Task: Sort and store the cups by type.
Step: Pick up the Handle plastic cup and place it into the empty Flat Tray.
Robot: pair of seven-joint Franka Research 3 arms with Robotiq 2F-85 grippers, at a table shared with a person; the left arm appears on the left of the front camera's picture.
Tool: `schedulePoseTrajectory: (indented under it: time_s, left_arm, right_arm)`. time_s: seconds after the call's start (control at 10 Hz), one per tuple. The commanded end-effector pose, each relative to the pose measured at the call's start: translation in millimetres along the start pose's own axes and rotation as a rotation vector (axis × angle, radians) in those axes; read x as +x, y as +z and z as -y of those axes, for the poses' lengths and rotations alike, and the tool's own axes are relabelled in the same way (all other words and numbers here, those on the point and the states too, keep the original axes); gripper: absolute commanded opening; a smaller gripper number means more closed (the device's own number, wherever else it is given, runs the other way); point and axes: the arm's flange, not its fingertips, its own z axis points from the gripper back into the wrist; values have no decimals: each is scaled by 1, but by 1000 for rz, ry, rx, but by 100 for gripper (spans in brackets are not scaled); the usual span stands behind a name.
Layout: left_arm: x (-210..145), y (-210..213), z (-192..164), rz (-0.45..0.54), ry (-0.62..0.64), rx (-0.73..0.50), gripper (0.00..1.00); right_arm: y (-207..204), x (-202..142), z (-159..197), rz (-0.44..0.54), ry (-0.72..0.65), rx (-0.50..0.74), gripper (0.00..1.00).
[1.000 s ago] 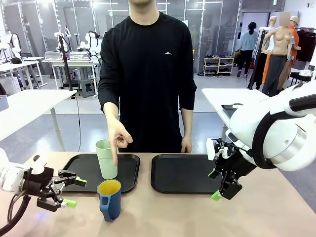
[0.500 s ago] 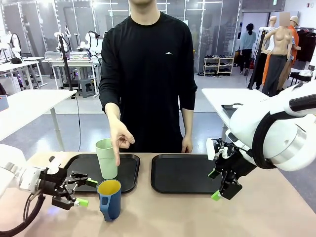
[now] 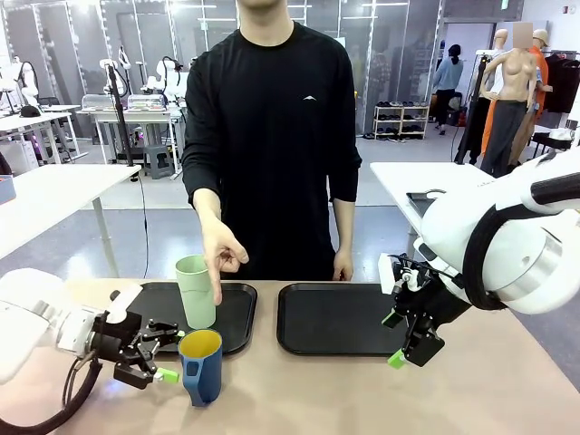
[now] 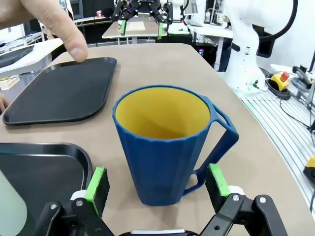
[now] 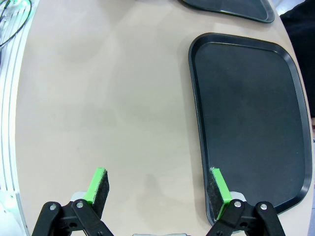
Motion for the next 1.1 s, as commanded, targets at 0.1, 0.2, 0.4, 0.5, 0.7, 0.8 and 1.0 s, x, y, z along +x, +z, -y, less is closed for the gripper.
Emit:
schedulePoseTrajectory:
  time_s: [0.1, 0.2, 0.4, 0.5, 0.7, 0.8, 1.0]
  left_arm:
    - [0, -19, -14, 18, 5, -5, 100]
    - [-1, -23, -17, 22, 3, -8, 100]
    - [-3, -32, -20, 47, 2, -33, 100]
    - [-3, -37, -21, 58, 8, -39, 100]
    - [-7, -46, -22, 85, 12, -74, 100]
    - [-8, -50, -23, 94, 11, -88, 100]
    - [-10, -55, -25, 121, -1, -97, 100]
  right_arm:
    - [-2, 0, -3, 1, -12, -11, 100]
    - [-2, 0, -3, 1, -12, -11, 100]
    - [-2, 0, -3, 1, -12, -11, 100]
    - [-2, 0, -3, 1, -12, -11, 100]
    - [-2, 0, -3, 1, -12, -11, 100]
    - [-2, 0, -3, 1, -12, -11, 100]
    - [-2, 0, -3, 1, -12, -11, 100]
